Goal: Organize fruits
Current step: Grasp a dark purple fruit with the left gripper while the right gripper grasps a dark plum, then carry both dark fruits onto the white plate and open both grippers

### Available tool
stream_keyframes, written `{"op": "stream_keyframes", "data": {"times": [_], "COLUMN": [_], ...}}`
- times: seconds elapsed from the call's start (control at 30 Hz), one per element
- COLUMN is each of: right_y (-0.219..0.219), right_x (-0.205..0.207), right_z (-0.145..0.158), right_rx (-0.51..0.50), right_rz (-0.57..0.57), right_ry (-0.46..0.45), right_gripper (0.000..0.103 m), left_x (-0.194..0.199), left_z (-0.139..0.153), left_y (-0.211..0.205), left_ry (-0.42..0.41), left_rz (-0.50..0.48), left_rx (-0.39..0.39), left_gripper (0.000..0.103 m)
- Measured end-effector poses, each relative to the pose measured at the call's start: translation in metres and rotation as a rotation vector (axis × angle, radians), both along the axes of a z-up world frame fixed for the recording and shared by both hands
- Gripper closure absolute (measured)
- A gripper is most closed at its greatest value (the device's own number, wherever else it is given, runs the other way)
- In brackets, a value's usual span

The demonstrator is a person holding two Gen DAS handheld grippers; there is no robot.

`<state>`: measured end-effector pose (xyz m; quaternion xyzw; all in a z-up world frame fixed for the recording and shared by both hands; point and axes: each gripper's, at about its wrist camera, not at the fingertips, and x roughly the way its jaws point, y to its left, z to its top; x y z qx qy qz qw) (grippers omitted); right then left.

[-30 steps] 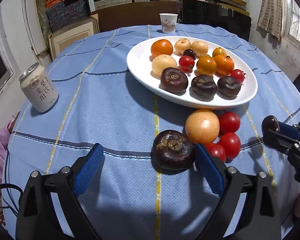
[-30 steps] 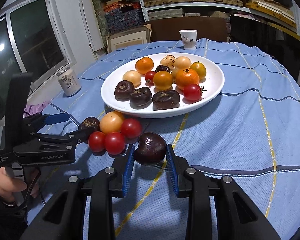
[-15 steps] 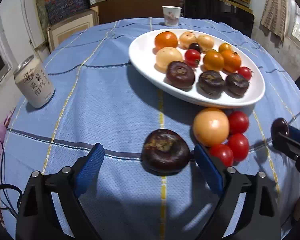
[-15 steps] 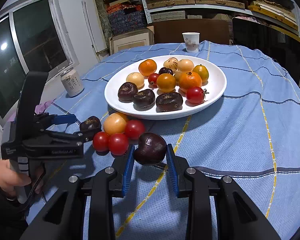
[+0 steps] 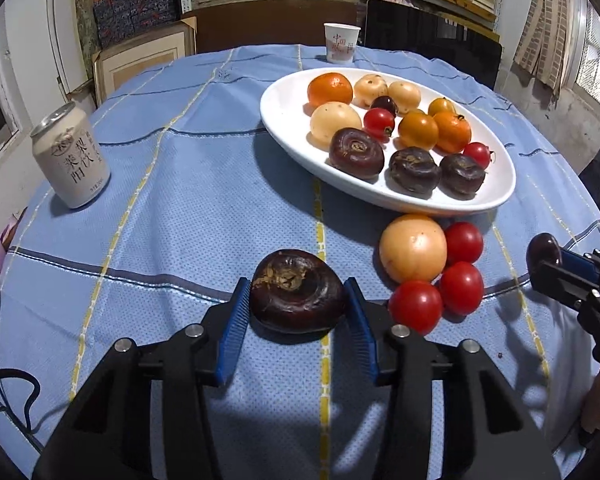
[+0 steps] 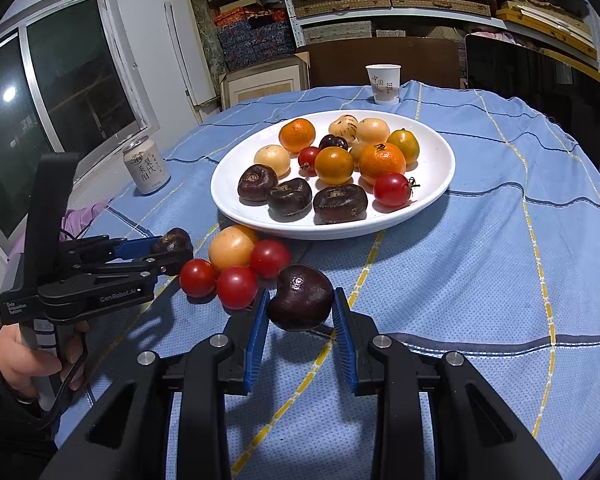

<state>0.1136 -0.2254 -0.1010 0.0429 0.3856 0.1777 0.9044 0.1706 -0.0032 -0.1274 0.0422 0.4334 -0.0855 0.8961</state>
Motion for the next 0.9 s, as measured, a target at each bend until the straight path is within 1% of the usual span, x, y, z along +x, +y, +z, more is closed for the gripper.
{"op": "stream_keyframes", "data": {"times": [0.1, 0.43, 0.8, 0.9], "right_y": [0.000, -0.004, -0.015, -0.015], "right_x": [-0.001, -0.009, -0.034, -0.039], "right_z": [0.001, 0.007, 0.019, 0.028], "right_rx": [0.001, 0.004, 0.004, -0.003], "right_rz": [0.000, -0.029, -0.058, -0.054], "right_ry": [-0.006, -0.044, -0.075, -0.093], "right_gripper": [0.071, 0.071, 0.071, 0.071], "left_x": [-0.007, -0.029, -0.063, -0.067], "left_z": [0.004, 0.018, 0.059, 0.070], "left_y": [-0.001, -0.003, -0.010, -0.013], "left_ry": [-0.018, -0.062, -0.166, -0.189], "left_rz": [0.001, -0.015, -0.058, -0.072], "left_rx": [0.012, 0.004, 0.007, 0.003], "left_gripper": [0.057, 0.057, 0.057, 0.057]}}
